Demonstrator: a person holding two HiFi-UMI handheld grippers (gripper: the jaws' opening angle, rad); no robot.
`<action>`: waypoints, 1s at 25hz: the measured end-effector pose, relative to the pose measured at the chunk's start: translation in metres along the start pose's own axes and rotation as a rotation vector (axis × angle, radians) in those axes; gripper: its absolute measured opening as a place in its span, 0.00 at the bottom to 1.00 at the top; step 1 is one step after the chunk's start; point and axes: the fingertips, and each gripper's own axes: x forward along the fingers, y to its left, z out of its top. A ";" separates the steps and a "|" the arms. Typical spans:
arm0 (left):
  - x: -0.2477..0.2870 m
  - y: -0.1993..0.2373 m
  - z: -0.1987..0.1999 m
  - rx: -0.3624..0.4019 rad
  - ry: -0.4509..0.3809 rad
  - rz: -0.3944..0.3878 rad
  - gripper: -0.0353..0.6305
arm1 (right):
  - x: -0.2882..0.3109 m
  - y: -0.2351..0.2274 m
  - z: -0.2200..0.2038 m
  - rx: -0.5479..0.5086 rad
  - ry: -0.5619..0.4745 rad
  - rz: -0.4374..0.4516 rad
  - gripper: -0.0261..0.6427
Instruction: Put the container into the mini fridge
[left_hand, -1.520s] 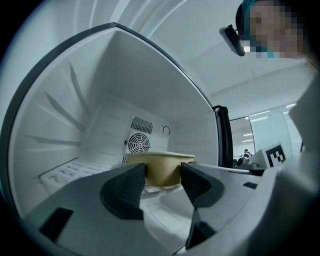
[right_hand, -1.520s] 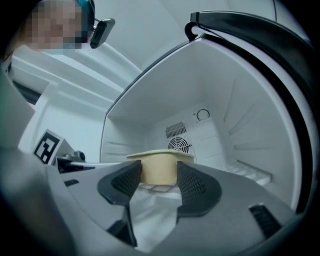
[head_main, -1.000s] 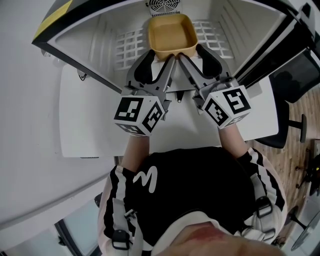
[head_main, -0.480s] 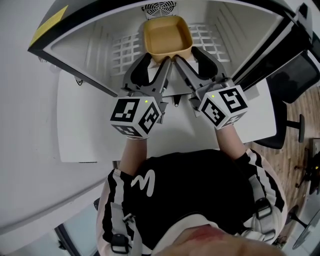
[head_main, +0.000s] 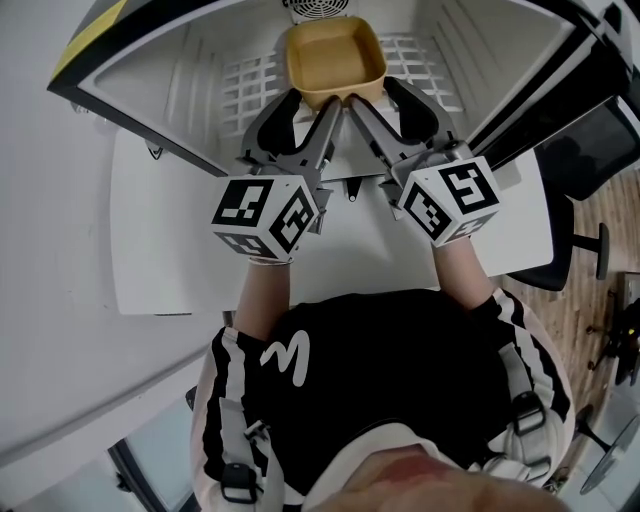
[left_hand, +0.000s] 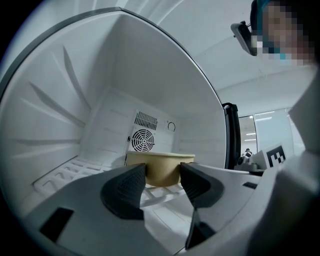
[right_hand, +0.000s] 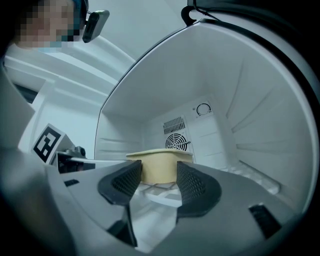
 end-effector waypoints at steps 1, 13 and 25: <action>0.000 0.000 0.000 0.004 0.004 0.000 0.39 | 0.000 0.000 0.000 -0.010 0.004 0.000 0.38; 0.000 0.001 -0.009 0.031 0.047 0.014 0.39 | 0.000 0.002 -0.008 -0.107 0.056 -0.021 0.38; 0.000 0.002 -0.016 0.055 0.067 0.029 0.38 | 0.000 0.001 -0.015 -0.124 0.084 -0.034 0.38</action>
